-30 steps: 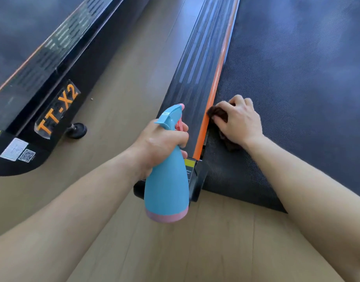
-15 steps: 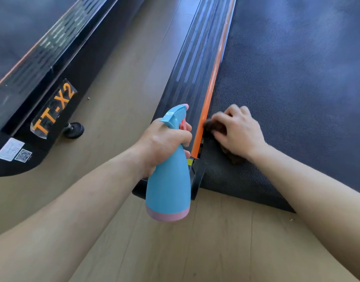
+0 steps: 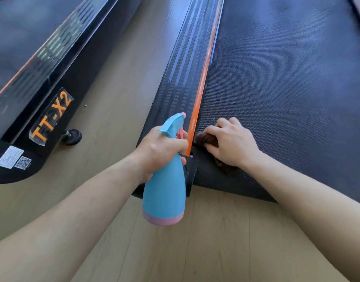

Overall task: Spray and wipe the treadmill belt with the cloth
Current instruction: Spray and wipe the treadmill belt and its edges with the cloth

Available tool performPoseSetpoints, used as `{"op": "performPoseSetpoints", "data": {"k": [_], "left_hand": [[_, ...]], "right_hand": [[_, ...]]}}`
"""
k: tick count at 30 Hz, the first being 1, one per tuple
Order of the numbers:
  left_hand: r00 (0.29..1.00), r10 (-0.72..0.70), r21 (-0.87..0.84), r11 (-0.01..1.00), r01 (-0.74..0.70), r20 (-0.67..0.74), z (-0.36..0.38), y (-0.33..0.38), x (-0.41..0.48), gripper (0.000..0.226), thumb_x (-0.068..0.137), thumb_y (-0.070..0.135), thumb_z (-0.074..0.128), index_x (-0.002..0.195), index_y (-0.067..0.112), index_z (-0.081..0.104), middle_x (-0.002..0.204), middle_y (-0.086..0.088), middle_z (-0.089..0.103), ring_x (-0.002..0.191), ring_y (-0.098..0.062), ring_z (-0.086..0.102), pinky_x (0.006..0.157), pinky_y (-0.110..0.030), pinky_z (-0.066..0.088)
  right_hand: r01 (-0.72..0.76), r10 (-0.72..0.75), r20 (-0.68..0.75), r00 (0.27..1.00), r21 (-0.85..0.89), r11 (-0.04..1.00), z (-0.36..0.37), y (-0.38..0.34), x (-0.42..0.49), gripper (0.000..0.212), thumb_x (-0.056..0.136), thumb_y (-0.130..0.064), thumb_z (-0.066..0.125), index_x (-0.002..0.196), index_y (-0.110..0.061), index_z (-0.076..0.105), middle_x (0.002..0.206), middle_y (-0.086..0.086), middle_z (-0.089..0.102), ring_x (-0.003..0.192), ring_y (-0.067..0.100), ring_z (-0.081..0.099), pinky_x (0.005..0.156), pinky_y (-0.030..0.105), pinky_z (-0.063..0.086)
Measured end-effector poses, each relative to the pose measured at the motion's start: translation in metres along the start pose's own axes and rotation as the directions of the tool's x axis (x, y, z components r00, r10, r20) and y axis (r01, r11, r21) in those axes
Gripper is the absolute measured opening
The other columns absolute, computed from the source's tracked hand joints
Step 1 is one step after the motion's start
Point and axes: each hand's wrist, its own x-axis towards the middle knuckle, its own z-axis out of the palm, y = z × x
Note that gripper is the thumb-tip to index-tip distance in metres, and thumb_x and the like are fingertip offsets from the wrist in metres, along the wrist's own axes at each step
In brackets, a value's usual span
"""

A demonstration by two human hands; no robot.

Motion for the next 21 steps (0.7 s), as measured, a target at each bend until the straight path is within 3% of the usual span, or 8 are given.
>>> {"op": "performPoseSetpoints", "data": {"k": [6,9,13,15,21], "left_hand": [[0.999,0.037,0.006,0.999,-0.037,-0.033,0.003,0.002,-0.004,0.029,0.082,0.000,0.060,0.110,0.005,0.066,0.096,-0.009,0.069,0.064,-0.023,0.068,0.078,-0.045,0.062],[0.999,0.044,-0.010,0.999,-0.044,-0.017,0.002,0.003,-0.008,0.036,0.075,0.006,0.063,0.110,0.007,0.067,0.096,-0.009,0.070,0.064,-0.022,0.070,0.076,-0.043,0.063],[0.999,0.032,-0.020,0.999,-0.032,0.028,0.004,0.001,-0.009,0.020,0.082,-0.001,0.060,0.100,0.006,0.067,0.092,-0.009,0.066,0.063,-0.024,0.065,0.066,-0.035,0.059],[0.999,0.032,-0.016,0.999,-0.031,0.043,0.006,0.000,-0.008,0.033,0.071,0.007,0.062,0.104,0.002,0.065,0.091,-0.009,0.066,0.063,-0.024,0.065,0.068,-0.037,0.059],[0.997,0.057,-0.040,0.998,-0.055,0.043,0.006,-0.003,-0.005,0.050,0.062,0.015,0.060,0.111,0.011,0.067,0.090,-0.008,0.068,0.062,-0.024,0.066,0.074,-0.041,0.060]], "right_hand": [[-0.251,0.250,0.027,0.968,0.056,0.966,0.004,-0.007,0.049,0.038,0.094,-0.052,0.057,0.126,-0.032,0.061,0.122,0.008,0.053,0.117,0.037,0.046,0.085,0.046,0.050],[-0.156,0.155,0.053,0.987,0.015,0.988,-0.003,-0.012,0.008,0.039,0.093,-0.052,0.057,0.126,-0.032,0.061,0.118,0.006,0.053,0.113,0.034,0.047,0.081,0.044,0.051],[-0.024,0.026,0.066,0.998,-0.019,1.000,-0.012,-0.009,-0.033,0.039,0.092,-0.054,0.055,0.125,-0.034,0.060,0.118,0.000,0.054,0.112,0.030,0.048,0.076,0.041,0.051],[-0.016,0.017,0.018,1.000,-0.077,0.997,-0.010,-0.003,-0.014,0.038,0.092,-0.052,0.057,0.122,-0.029,0.061,0.119,0.004,0.055,0.112,0.033,0.049,0.075,0.042,0.052],[-0.361,0.361,-0.031,0.932,0.006,0.933,0.007,-0.001,0.049,0.039,0.092,-0.053,0.056,0.122,-0.028,0.061,0.123,0.008,0.052,0.116,0.038,0.045,0.078,0.047,0.050]]}}
